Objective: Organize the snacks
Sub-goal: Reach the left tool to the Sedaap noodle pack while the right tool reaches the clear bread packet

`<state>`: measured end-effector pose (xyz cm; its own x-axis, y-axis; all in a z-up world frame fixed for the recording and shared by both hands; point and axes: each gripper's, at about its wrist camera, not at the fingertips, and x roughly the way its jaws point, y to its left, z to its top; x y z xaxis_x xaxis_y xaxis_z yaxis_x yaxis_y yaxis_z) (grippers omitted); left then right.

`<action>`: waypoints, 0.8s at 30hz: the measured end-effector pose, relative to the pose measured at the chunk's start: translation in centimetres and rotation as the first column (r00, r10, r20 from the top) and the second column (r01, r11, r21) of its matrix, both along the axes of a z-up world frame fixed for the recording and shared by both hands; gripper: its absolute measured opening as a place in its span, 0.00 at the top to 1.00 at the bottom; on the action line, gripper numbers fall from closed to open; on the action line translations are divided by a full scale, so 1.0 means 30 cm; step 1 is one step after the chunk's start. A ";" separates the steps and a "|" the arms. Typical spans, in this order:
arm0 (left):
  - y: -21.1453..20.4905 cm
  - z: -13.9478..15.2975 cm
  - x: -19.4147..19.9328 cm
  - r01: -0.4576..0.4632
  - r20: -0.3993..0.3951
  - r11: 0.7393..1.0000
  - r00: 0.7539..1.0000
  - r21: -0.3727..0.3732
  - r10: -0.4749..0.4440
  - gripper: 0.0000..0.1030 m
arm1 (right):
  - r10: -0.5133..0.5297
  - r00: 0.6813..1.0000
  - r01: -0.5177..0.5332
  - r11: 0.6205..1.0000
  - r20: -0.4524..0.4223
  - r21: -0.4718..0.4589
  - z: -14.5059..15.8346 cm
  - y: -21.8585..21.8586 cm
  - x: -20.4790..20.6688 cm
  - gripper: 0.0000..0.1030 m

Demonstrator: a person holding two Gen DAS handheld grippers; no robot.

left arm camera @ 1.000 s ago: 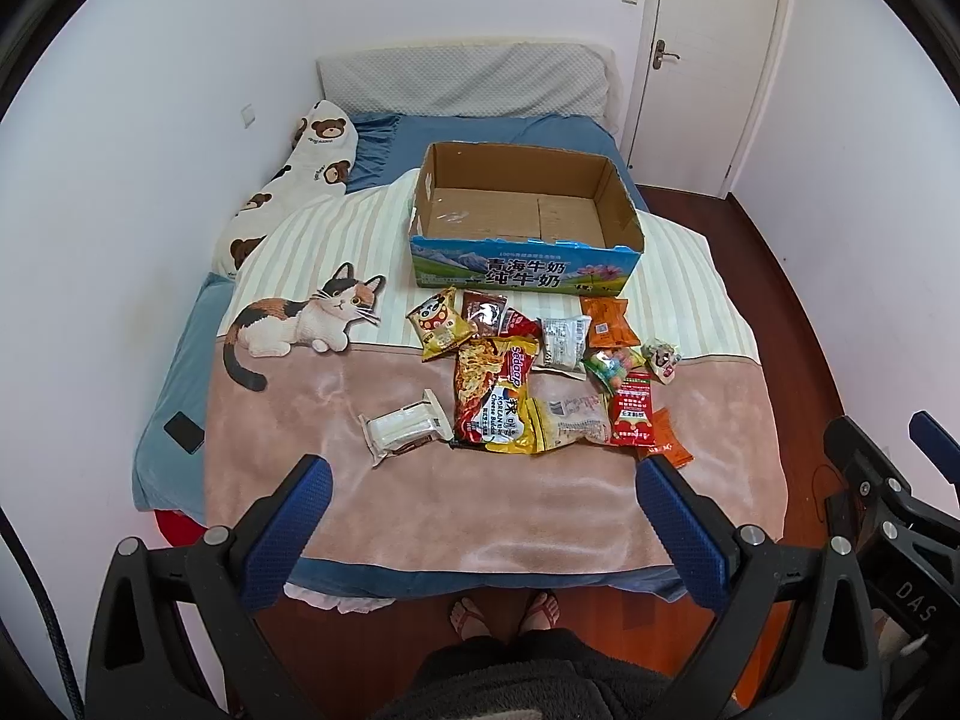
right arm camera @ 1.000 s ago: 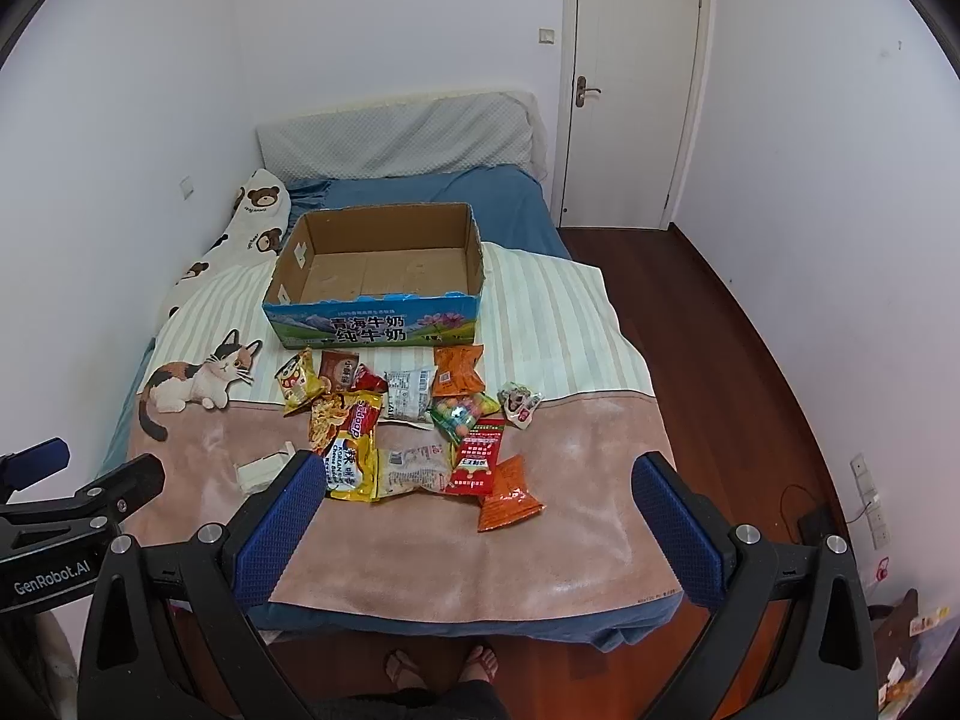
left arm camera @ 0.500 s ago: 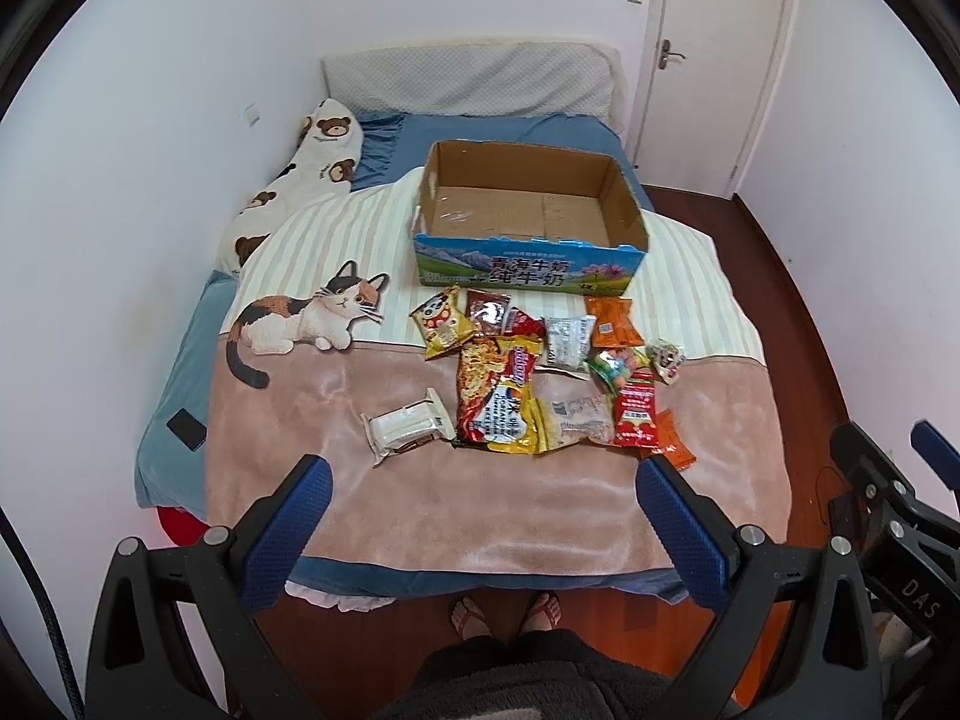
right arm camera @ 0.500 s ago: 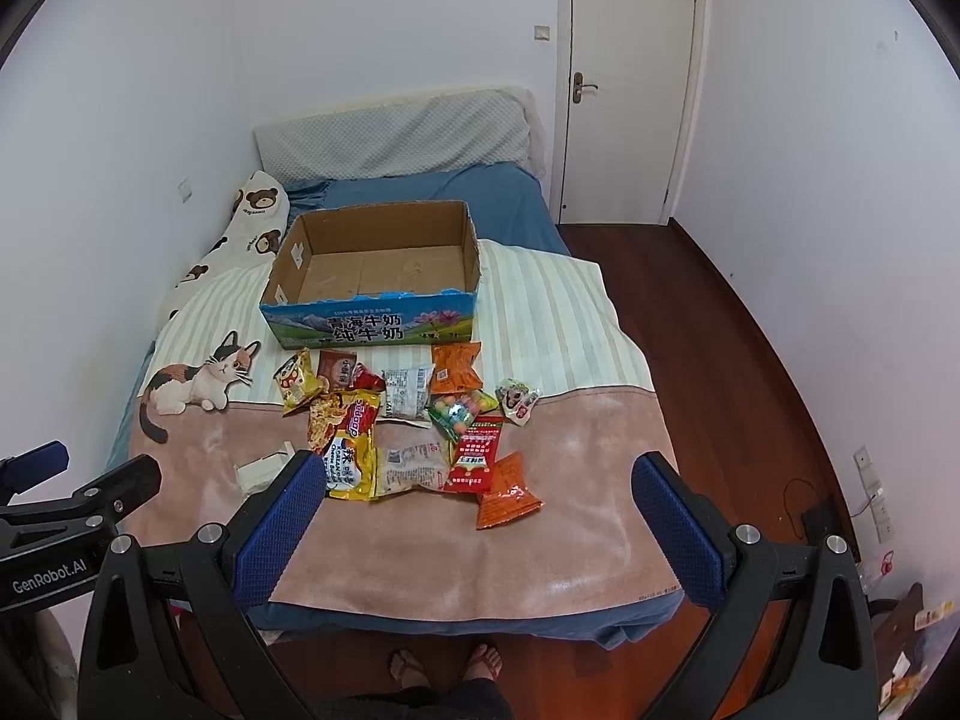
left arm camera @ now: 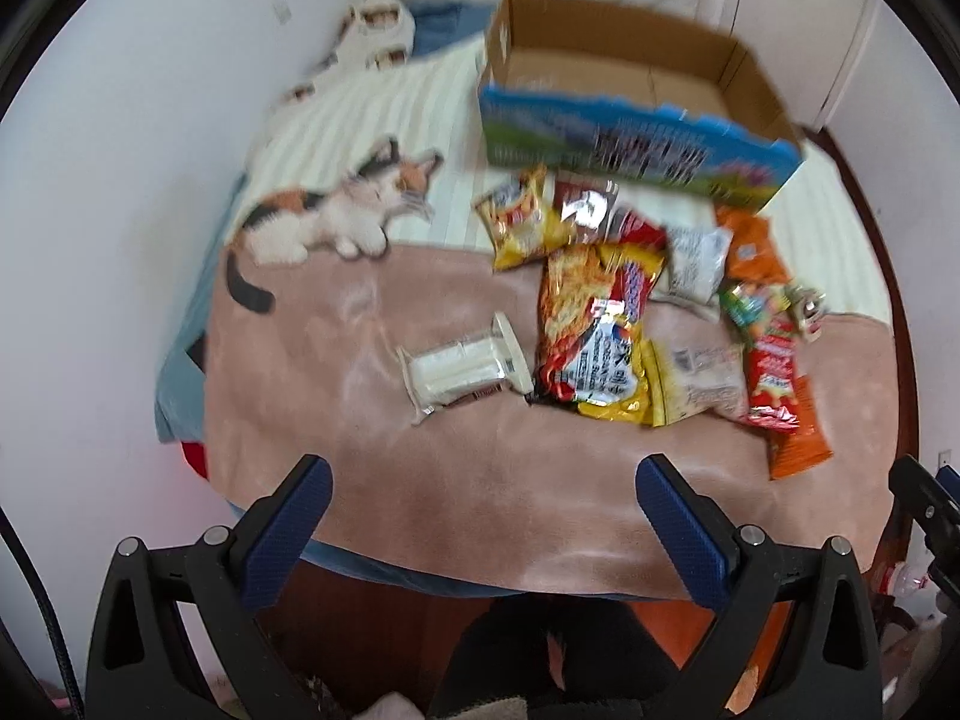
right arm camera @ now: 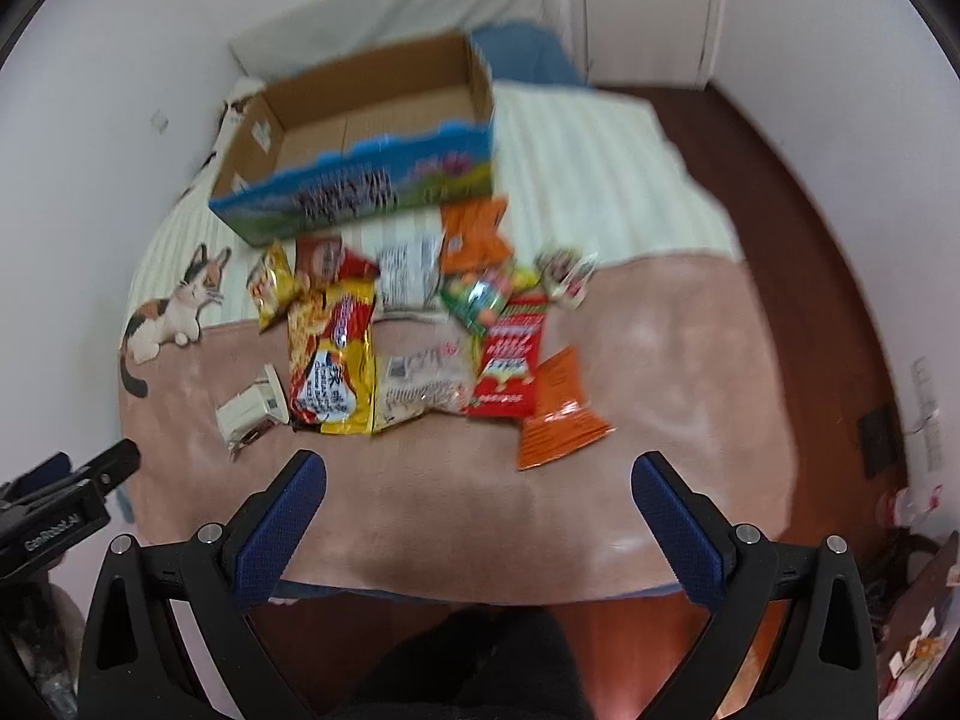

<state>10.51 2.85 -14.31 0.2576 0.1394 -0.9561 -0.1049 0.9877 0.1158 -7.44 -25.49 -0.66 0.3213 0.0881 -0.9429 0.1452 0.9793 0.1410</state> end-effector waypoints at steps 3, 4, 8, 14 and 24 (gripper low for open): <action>-0.003 -0.104 0.072 -0.005 -0.088 1.000 0.996 -0.029 0.003 0.00 | 0.005 0.998 -0.003 1.000 -0.061 0.026 -0.118 -0.002 0.095 0.00; -0.008 -0.135 0.095 -0.005 -0.110 0.999 0.994 -0.040 0.001 0.00 | 0.005 0.997 -0.002 0.999 -0.076 0.035 -0.145 -0.007 0.118 0.00; -0.008 -0.249 0.203 -0.017 -0.201 0.997 0.980 -0.079 0.001 0.00 | -0.017 0.990 0.026 0.998 -0.142 0.059 -0.276 -0.022 0.240 0.00; -0.029 -0.371 0.384 0.013 -0.259 0.991 0.965 -0.130 -0.047 0.00 | -0.066 0.974 0.083 0.994 -0.217 0.068 -0.394 -0.042 0.382 0.00; -0.150 -0.592 0.561 0.137 -0.377 0.975 0.906 -0.174 -0.194 0.00 | -0.183 0.903 0.254 0.957 -0.389 0.140 -0.552 -0.034 0.498 0.00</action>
